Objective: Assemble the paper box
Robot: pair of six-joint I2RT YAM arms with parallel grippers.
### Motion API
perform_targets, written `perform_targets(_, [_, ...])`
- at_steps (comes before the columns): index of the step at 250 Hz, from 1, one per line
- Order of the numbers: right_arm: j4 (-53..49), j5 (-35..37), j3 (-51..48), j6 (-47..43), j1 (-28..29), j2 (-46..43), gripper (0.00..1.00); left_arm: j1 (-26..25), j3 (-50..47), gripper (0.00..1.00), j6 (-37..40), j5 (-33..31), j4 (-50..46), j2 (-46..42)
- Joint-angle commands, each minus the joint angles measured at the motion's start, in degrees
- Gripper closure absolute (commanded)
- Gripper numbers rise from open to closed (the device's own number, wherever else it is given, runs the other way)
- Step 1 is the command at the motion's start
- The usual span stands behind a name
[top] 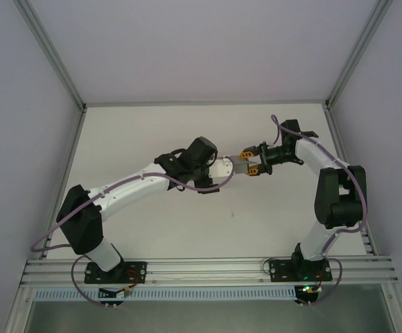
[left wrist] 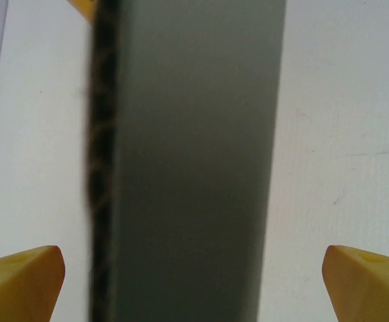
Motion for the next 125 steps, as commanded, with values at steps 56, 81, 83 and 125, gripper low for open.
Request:
perform_targets(56, [-1.3,-7.1,0.2,1.8,-0.5,-0.1,0.57,-0.1,2.6,0.38,1.6,-7.4,2.2,2.2])
perform_targets(81, [-1.0,-7.0,-0.2,1.8,-0.5,-0.3,0.57,-0.2,2.5,0.45,1.8,-7.4,2.9,1.9])
perform_targets(83, [-0.9,-6.9,-0.2,1.9,-0.5,-0.4,0.57,-0.2,2.5,0.45,1.9,-7.3,2.9,1.8])
perform_targets(125, [3.9,-6.3,-1.7,4.6,-0.5,-1.9,0.39,-0.1,3.5,0.51,2.8,-6.0,1.2,1.4])
